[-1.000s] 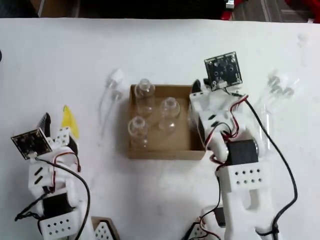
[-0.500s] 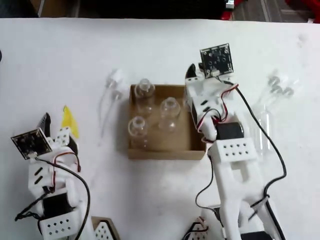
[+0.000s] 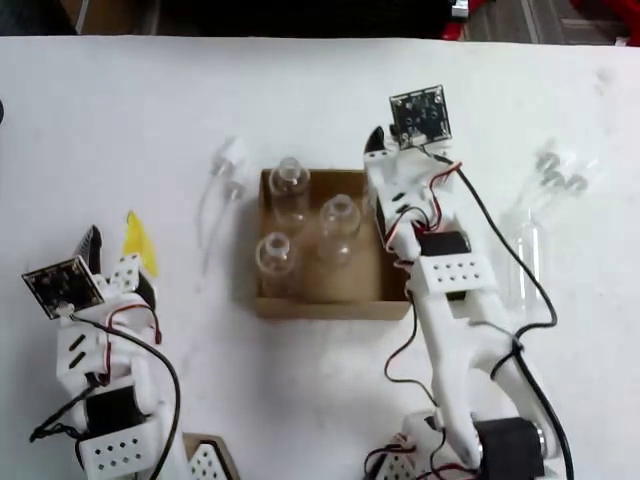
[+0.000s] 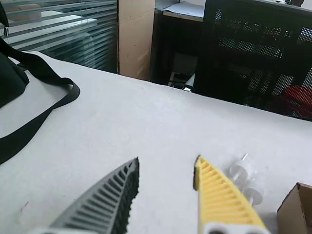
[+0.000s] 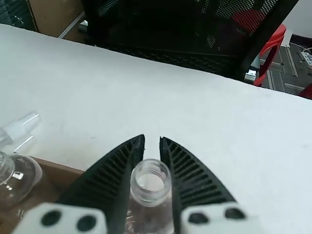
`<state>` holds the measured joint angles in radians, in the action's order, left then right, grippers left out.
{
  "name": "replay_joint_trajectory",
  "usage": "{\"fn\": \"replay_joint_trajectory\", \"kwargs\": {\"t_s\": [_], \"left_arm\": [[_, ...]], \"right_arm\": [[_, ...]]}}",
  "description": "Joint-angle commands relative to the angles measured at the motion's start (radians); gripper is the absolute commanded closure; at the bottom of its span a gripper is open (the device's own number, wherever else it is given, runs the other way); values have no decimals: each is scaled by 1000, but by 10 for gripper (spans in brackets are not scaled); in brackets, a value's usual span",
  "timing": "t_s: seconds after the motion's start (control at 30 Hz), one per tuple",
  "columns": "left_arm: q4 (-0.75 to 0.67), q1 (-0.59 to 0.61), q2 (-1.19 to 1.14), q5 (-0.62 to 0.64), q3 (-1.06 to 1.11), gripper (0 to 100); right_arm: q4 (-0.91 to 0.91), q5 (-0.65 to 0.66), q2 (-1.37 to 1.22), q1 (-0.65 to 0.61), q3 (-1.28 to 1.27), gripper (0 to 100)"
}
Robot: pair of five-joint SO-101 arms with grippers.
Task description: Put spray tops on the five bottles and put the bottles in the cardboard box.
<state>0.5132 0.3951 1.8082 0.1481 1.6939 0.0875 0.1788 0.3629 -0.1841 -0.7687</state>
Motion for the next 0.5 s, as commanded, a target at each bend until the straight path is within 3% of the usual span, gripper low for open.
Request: {"fn": "replay_joint_trajectory", "kwargs": {"t_s": [0.0,0.47], "left_arm": [[3,-15,7,-8,-3,819],[3,-15,7,-8,-3,819]], "right_arm": [[-90,-11,-42,7,2,983],[-157,-11,-145,10,0,982]]}}
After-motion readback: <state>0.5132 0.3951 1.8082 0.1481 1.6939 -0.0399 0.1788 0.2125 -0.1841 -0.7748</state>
